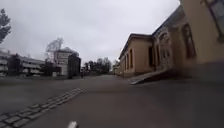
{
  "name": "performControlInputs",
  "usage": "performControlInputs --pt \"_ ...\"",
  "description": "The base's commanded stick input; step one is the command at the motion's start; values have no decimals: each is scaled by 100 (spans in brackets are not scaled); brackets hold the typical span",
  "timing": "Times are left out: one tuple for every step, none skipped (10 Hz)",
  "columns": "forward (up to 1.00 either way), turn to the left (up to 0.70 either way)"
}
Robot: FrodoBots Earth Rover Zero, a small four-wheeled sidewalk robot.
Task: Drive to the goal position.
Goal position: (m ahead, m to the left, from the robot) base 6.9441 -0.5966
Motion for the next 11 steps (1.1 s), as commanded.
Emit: performControlInputs --pt "100 1" --pt "100 1" --pt "100 1" --pt "100 1" --pt "100 1" --pt "100 1" --pt "100 1" --pt "100 1" --pt "100 1" --pt "100 1" --pt "100 1"
